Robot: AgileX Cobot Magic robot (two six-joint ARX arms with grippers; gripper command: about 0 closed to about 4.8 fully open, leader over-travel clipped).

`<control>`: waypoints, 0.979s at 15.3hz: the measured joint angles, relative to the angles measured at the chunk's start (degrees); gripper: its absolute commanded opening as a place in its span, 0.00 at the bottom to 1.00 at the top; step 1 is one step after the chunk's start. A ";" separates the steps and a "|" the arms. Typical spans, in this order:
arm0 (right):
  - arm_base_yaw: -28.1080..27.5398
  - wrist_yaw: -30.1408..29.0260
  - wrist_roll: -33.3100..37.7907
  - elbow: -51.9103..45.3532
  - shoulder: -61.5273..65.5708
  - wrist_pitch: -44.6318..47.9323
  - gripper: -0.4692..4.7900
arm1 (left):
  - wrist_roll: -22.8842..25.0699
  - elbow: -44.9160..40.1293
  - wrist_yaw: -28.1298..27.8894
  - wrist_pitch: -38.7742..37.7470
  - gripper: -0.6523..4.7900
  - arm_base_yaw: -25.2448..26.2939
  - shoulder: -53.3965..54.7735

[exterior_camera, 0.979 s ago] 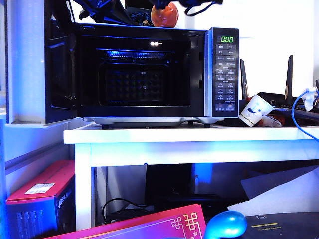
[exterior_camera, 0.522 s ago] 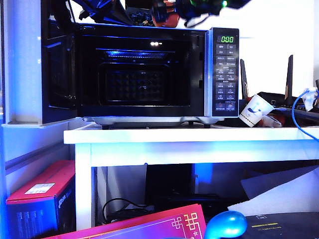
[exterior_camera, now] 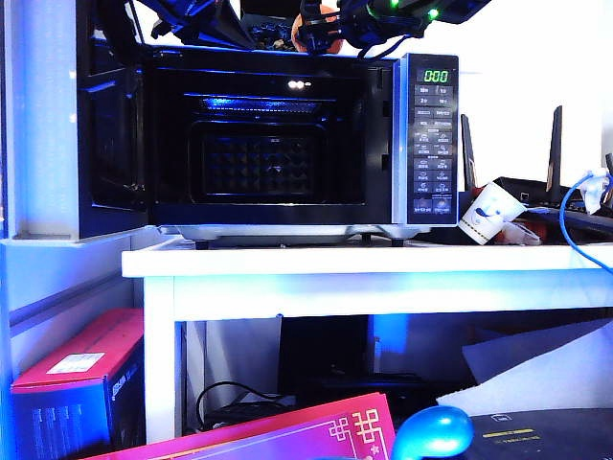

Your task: Open the microwave door, place the orange inside the microwave, then close the microwave door.

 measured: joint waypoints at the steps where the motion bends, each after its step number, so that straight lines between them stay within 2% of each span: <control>1: 0.02 0.00 0.00 0.00 0.00 0.31 0.51 | -0.02 0.00 0.00 -0.02 0.11 0.00 0.02; 3: 0.00 0.02 0.00 0.11 -0.17 0.17 0.51 | 0.00 0.00 0.00 -0.02 0.11 0.00 0.02; 5: 0.00 0.04 -0.02 0.09 -3.23 -3.72 0.51 | 0.00 0.00 0.00 -0.02 0.11 -0.02 0.02; 10: 0.02 0.00 -0.24 0.74 -15.50 -22.05 0.51 | 0.00 0.00 0.00 -0.17 0.11 0.02 0.07; 12: 0.02 -0.17 -2.45 0.59 -16.35 -29.14 0.51 | 0.00 0.00 0.00 -0.15 0.11 0.00 0.07; 15: 0.04 -3.67 -2.97 0.37 -16.22 -37.99 0.51 | 0.00 0.00 0.00 -0.59 0.11 0.02 0.04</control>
